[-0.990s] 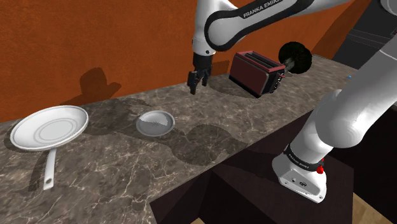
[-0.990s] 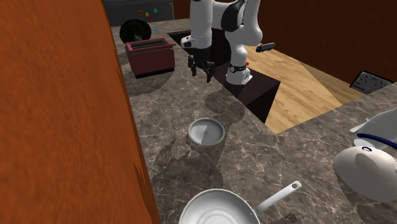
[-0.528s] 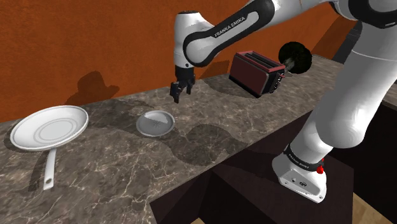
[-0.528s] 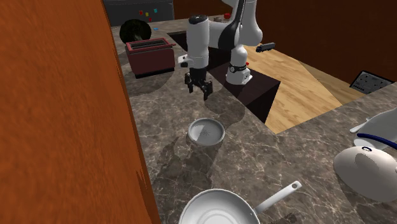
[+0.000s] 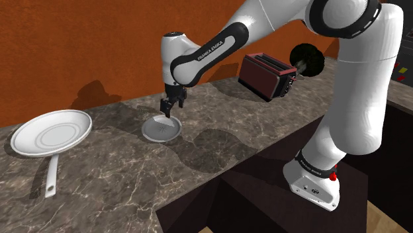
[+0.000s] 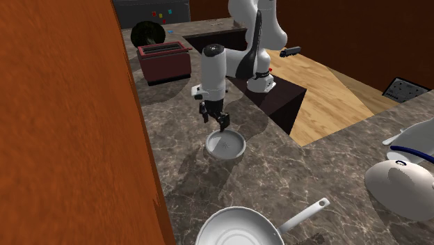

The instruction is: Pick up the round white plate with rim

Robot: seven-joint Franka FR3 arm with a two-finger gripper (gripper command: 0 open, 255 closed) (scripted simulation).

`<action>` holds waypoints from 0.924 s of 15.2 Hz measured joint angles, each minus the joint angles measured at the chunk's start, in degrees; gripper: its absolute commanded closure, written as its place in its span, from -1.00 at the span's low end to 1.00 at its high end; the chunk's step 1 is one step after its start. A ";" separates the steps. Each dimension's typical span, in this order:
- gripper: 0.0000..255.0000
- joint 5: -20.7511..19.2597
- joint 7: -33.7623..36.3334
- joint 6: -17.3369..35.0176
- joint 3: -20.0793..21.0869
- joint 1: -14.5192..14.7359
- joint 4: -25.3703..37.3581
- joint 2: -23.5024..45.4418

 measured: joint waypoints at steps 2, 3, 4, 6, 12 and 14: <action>-1.00 -0.42 0.30 1.02 -0.21 0.23 0.69 1.73; -1.00 -0.56 0.41 1.56 -0.29 0.31 0.66 2.25; -1.00 -0.68 0.48 2.16 -0.36 0.34 0.46 2.65; -1.00 -0.95 0.65 3.21 -0.52 0.46 0.50 3.75; 1.00 -1.26 0.85 4.26 -0.72 0.61 0.71 4.97; 1.00 -1.26 0.87 4.24 -0.73 0.62 0.75 4.99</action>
